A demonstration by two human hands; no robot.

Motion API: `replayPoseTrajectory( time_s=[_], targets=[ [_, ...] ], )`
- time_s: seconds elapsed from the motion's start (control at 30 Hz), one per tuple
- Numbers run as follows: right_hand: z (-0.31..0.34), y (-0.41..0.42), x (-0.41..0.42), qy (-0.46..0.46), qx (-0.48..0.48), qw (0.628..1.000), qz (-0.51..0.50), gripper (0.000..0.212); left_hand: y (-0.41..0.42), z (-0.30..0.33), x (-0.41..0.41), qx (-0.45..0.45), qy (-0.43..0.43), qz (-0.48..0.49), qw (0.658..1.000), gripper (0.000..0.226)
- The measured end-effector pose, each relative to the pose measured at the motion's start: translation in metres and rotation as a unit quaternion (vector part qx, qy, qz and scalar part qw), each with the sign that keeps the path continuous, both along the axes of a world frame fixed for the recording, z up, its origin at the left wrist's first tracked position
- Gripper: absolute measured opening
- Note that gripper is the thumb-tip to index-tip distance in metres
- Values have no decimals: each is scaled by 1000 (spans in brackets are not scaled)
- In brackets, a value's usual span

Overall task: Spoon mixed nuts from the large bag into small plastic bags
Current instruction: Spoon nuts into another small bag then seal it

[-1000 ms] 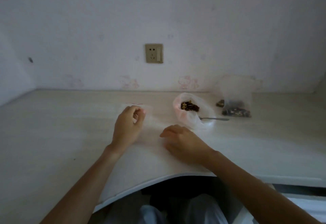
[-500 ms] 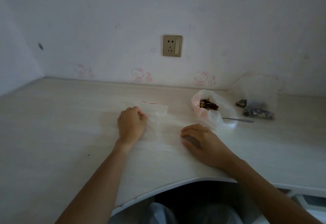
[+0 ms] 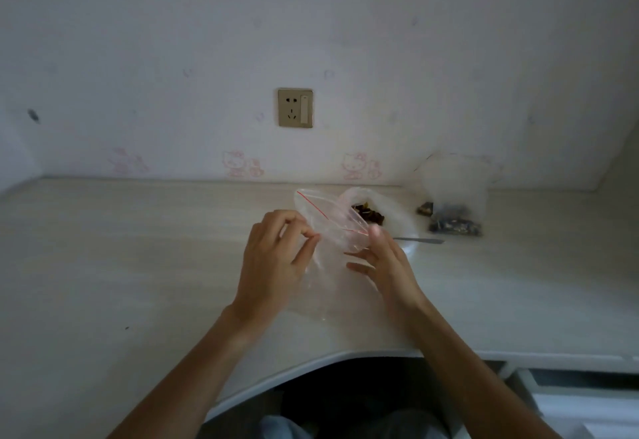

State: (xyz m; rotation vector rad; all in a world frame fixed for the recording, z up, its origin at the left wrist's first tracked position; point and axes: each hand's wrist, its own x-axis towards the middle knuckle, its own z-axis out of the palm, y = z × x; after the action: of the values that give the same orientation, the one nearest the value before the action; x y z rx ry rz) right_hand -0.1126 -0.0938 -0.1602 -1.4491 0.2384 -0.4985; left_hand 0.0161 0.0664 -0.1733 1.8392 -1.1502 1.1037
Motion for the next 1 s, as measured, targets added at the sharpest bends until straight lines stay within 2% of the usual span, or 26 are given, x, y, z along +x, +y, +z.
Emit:
replayPoseTrajectory(
  time_s=[0.07, 0.1, 0.2, 0.3, 0.37, 0.4, 0.47, 0.57, 0.7, 0.8, 0.87, 0.93, 1.0],
  targets=[
    [5, -1, -1, 1, 51, 998, -20, 56, -9, -1, -8, 4, -7, -18, 1000, 13],
    [6, -2, -1, 3, 64, 997, -33, 49, -14, -1, -13, -4, 16, -31, 999, 15],
    [5, -4, -3, 4, 64, 996, -68, 25, -26, 2, -32, -50, 163, -75, 983, 44],
    [3, -6, -8, -16, 21, 997, -77, 19, -34, 10, -48, -60, 243, -127, 960, 76],
    [6, -8, -13, -46, -17, 996, -75, 16, -38, 19, -56, -67, 317, -140, 936, 85],
    [7, -9, -16, -60, -45, 994, -81, 14, -41, 24, -59, -76, 364, -144, 917, 83],
    [9, -14, -21, -82, -117, 984, -108, 14, -49, 30, -63, -100, 416, -148, 892, 61],
    [9, -26, -27, -92, -187, 970, -124, 11, -62, 34, -66, -136, 403, -132, 896, 22],
    [10, -44, -36, -85, -210, 965, -130, 13, -70, 33, -64, -135, 389, -74, 908, 23],
    [15, -53, -46, -97, -245, 952, -153, 16, -69, 36, -63, -94, 295, -19, 951, 21],
    [17, -59, -52, -97, -271, 942, -175, 19, -67, 38, -63, -74, 259, -8, 963, 17],
    [19, -65, -57, -80, -279, 932, -217, 15, -65, 41, -65, -91, 281, -25, 955, 16],
    [23, -68, -61, -47, -253, 928, -270, 13, -64, 42, -68, -123, 350, -45, 928, 16]
  ],
)
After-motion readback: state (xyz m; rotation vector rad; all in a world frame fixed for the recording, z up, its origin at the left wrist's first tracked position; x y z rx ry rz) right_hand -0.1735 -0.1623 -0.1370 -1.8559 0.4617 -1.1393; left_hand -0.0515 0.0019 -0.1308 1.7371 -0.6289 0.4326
